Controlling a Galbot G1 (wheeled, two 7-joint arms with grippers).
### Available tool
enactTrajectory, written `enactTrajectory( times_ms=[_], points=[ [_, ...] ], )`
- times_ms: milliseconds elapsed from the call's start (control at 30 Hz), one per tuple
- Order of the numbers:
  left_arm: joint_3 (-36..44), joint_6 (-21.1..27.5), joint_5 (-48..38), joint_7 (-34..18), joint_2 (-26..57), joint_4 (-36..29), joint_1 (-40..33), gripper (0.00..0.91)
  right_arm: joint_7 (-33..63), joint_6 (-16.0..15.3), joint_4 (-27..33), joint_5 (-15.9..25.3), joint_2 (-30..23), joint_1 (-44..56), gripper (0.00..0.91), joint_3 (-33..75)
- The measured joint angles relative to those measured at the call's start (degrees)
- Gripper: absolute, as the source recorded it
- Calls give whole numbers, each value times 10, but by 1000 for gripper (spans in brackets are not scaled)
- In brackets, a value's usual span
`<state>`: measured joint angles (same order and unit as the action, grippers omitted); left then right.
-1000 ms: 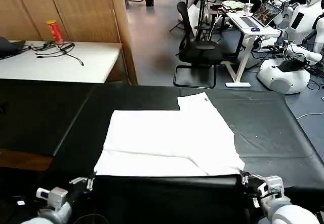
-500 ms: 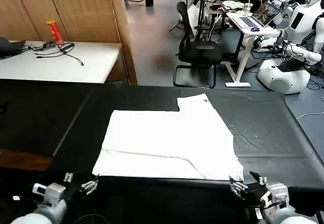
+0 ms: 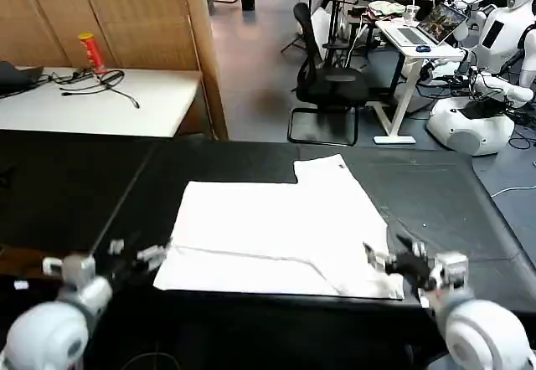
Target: Fold and organize the clothes.
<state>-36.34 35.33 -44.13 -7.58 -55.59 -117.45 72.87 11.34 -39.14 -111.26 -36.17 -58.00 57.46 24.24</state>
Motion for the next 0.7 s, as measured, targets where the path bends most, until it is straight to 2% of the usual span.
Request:
enactTrajectory(
  times_ms=[167,367,533,700],
  points=[
    [60,16,-20,5,-13,117,-128,878,-6,13,117,24,-32,-105,878,-55],
    [128,27,-14,27,-14,235,-248,878,-4,10,245,35,-73,-199,878,-92],
    [172,37,-5,35,-20,310,-312,878,-5,-1,331,42,-107,-250,878,-103],
    [207,46,4,47,-29,373,-358,878,-18,7,401,59,-139,-289,878,-105]
  ],
)
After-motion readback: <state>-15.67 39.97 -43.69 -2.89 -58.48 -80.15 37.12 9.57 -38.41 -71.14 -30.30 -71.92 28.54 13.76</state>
